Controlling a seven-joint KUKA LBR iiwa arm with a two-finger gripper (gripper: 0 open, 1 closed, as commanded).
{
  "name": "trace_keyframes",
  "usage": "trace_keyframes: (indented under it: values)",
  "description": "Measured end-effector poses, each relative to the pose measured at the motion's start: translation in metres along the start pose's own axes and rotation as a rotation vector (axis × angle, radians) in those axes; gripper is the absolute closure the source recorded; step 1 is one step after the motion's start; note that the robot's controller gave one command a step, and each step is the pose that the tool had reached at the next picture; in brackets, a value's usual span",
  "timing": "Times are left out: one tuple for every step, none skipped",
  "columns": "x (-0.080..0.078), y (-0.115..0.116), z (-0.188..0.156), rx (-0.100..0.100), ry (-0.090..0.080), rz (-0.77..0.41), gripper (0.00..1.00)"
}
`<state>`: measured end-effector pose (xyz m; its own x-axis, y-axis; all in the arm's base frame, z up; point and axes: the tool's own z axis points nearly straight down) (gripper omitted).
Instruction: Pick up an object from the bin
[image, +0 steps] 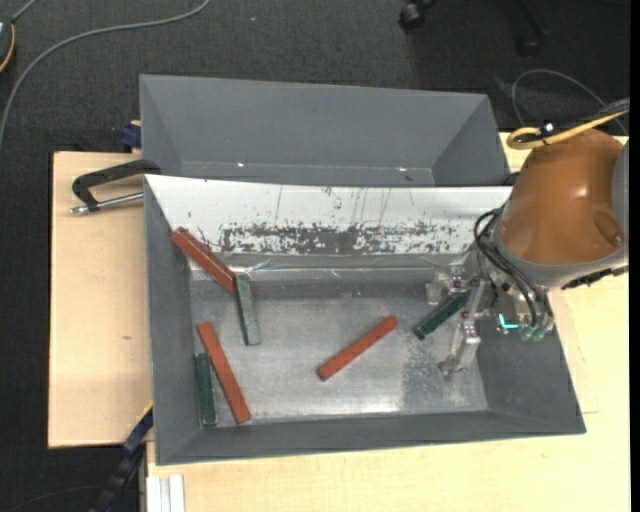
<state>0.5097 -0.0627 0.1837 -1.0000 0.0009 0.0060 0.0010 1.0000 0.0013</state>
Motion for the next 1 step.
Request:
trace_keyframes:
  values:
    - [-0.0585, -0.0269, 0.1129, 0.0, -0.01, 0.193, 0.0]
